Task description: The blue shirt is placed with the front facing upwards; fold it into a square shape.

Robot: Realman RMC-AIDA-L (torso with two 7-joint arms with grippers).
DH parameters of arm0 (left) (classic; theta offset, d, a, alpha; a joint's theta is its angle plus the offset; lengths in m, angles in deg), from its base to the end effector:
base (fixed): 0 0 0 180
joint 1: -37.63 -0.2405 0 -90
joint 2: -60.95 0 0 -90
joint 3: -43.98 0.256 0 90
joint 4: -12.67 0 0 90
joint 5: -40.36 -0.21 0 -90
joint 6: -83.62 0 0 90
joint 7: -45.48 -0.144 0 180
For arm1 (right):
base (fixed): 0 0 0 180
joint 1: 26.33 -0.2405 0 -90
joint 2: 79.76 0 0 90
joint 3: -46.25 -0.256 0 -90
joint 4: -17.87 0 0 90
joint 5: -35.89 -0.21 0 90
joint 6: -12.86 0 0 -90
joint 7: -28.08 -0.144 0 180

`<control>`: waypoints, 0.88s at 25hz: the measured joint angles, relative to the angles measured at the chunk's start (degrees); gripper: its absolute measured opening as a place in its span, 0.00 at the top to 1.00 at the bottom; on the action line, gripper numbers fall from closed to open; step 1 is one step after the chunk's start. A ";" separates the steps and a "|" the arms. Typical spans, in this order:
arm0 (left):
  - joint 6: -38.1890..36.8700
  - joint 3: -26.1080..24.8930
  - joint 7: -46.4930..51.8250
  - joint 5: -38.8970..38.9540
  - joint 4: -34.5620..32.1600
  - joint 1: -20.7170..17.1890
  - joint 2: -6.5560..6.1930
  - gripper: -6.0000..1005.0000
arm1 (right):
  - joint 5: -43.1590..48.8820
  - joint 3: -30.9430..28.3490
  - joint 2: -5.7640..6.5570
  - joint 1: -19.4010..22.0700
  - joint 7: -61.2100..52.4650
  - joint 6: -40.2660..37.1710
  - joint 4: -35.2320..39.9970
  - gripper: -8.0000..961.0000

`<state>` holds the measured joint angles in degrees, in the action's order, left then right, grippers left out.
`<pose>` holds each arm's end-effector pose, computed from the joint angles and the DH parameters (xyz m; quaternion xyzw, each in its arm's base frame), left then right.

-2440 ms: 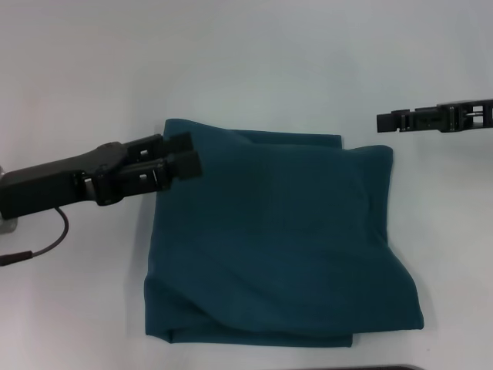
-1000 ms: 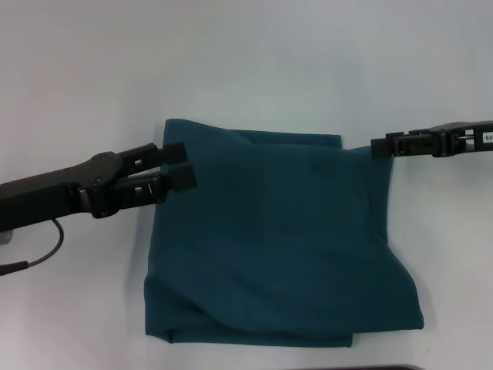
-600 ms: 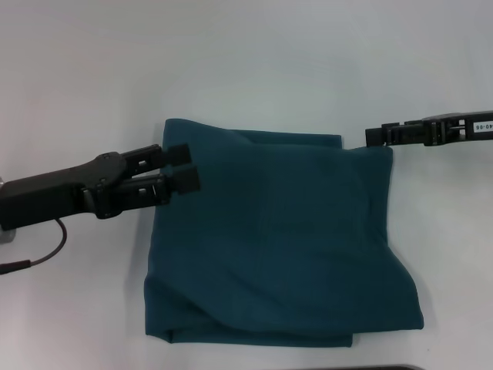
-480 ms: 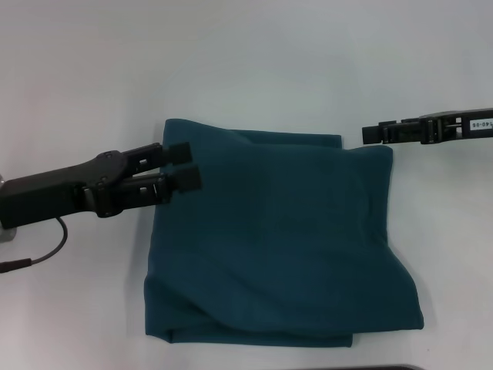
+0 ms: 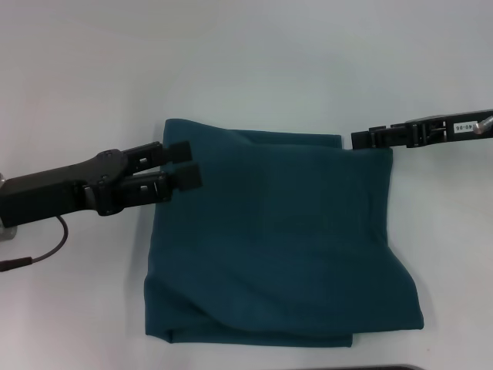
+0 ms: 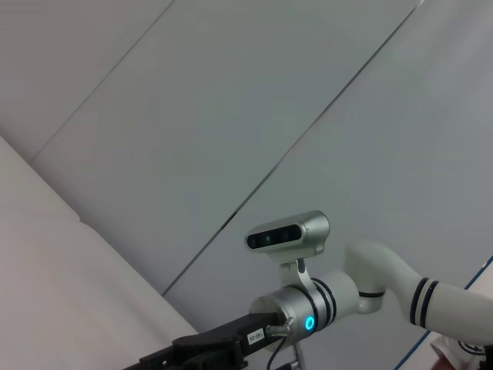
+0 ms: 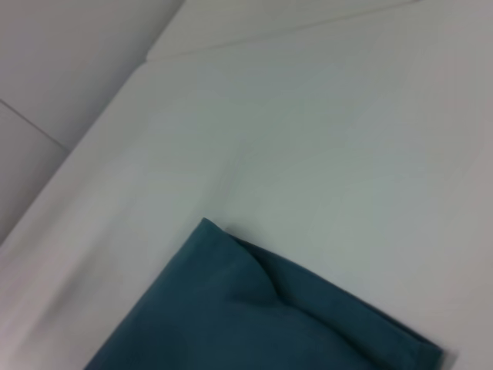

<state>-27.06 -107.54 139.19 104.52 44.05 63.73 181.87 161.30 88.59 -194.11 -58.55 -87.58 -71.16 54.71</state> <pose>-0.2583 0.2626 -0.0015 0.8469 0.3643 0.3850 0.0436 0.2941 0.3419 0.0147 -0.8544 0.4914 0.1378 0.0982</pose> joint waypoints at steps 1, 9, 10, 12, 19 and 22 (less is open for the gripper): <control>0.01 0.00 0.00 0.00 0.00 0.00 0.00 0.11 | 0.37 0.03 -0.05 -0.22 0.00 0.50 -0.20 0.31; 0.03 0.00 -0.02 0.00 0.00 -0.26 0.00 0.11 | 4.39 0.42 -0.55 -1.79 -2.05 3.79 -0.64 0.31; 0.04 0.00 -0.02 0.00 0.00 -0.30 0.00 0.11 | 4.55 0.43 -0.56 -1.84 -2.17 3.89 -0.60 0.31; 0.04 0.00 -0.05 0.00 0.00 -0.37 0.00 0.11 | 4.54 0.44 -0.55 -1.85 -2.23 3.70 -0.33 0.31; 0.03 0.02 -0.11 -0.27 0.00 -0.24 -0.02 0.11 | 4.15 -0.03 -0.61 -2.29 -1.16 0.89 0.14 0.31; 0.03 0.29 -0.11 -0.34 0.00 -0.27 -0.05 0.11 | 3.69 -0.07 -0.61 -2.39 0.38 -0.63 0.16 0.31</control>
<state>-27.03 -107.26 139.08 104.18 44.04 63.46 181.82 164.99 88.53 -194.72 -60.93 -87.20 -71.79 54.87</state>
